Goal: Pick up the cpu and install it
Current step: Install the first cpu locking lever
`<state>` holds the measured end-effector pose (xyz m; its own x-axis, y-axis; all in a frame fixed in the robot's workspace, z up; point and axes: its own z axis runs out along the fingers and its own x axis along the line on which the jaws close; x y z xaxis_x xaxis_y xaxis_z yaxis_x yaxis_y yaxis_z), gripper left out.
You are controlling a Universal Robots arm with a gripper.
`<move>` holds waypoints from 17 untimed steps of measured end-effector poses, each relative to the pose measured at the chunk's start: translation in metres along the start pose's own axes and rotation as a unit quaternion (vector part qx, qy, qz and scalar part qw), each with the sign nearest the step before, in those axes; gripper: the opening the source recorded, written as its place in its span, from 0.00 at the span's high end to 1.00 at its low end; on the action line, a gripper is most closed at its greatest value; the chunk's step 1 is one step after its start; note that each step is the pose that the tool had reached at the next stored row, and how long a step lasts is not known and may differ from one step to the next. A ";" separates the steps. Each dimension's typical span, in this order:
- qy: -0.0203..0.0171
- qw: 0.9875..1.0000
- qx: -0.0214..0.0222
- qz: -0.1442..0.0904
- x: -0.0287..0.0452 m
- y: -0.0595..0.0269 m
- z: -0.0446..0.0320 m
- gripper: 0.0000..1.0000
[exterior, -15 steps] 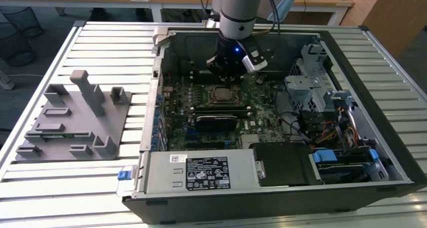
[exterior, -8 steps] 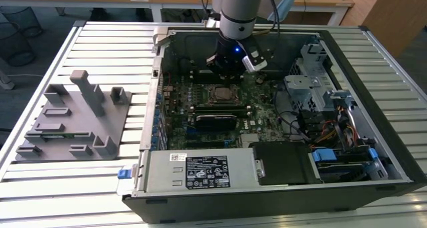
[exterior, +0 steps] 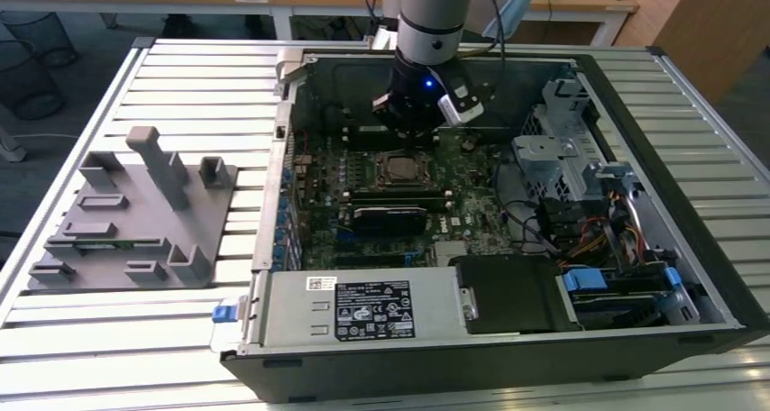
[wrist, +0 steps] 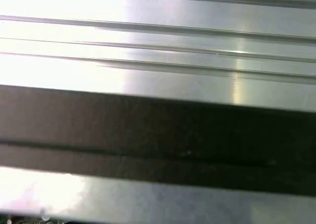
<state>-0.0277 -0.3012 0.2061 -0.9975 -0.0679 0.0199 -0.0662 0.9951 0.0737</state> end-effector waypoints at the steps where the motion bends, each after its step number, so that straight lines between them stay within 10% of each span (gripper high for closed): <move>1: 0.000 1.000 0.000 0.000 0.0000 -0.0003 0.0000 0.89; 17: 0.002 1.000 0.024 0.001 -0.0017 -0.0017 0.0065 0.89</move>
<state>-0.0260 -0.3023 0.1995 -0.9975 -0.0668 0.0234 -0.0662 0.9975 0.0255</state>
